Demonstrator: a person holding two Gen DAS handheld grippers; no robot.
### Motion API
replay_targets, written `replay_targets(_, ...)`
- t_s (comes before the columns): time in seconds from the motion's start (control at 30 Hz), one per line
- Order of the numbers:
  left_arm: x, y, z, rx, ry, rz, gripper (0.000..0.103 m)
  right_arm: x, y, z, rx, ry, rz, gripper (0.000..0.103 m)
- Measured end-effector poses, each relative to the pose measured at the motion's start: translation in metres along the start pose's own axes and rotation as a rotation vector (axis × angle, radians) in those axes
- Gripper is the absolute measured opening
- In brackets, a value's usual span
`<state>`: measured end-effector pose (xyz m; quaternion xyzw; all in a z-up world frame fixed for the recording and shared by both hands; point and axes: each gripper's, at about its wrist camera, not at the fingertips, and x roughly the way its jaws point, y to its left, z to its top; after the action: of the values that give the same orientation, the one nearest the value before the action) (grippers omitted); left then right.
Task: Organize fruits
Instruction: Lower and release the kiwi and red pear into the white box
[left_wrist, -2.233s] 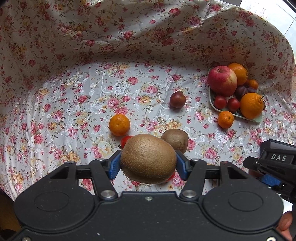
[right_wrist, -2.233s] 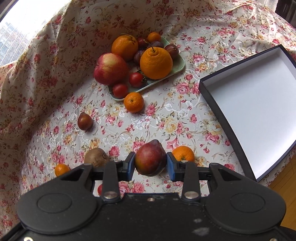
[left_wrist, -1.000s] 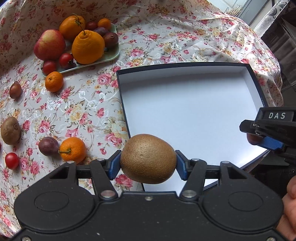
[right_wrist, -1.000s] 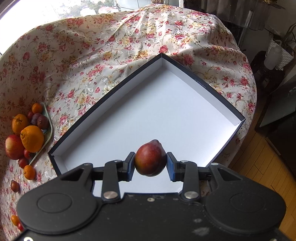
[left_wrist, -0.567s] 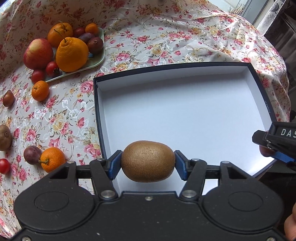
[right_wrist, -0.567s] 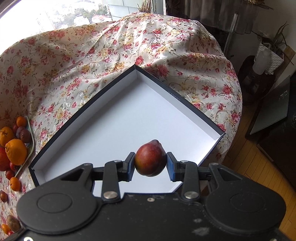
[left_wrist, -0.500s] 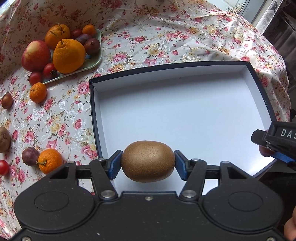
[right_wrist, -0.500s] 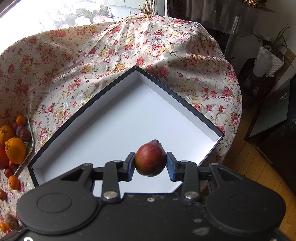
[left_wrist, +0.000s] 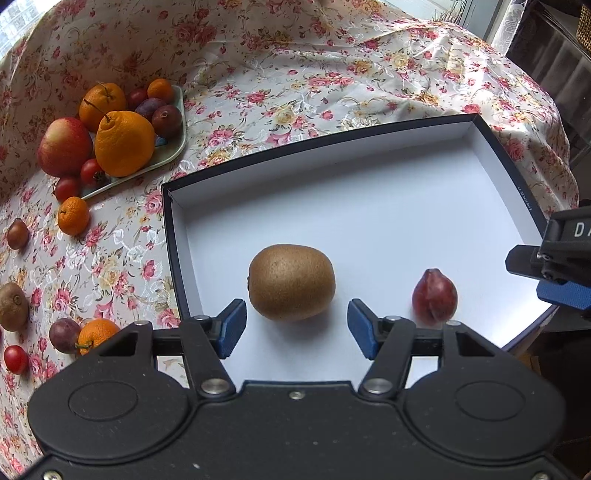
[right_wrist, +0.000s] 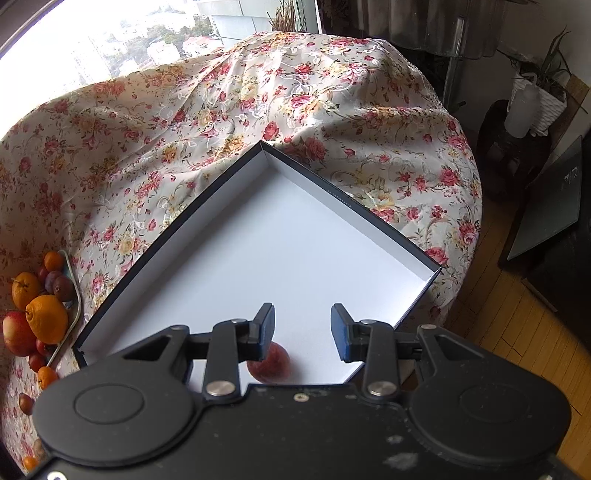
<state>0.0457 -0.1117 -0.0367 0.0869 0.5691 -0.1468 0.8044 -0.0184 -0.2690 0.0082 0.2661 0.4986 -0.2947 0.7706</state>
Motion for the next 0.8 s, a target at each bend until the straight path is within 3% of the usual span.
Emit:
replay_targets(0.13, 0.0035, 0.0023, -0.0013, -0.016, 0.035, -0.012, 0.064, 0.0016, 0.0004, 0.0002, 0.004, 0.018, -0.006, 0.037)
replay_targets(0.8, -0.0027, 0.0063, -0.0052, 0.004, 0.062, -0.027, 0.064, 0.0102, 0.0081, -0.0009, 0.069, 0.130, -0.065, 0.037)
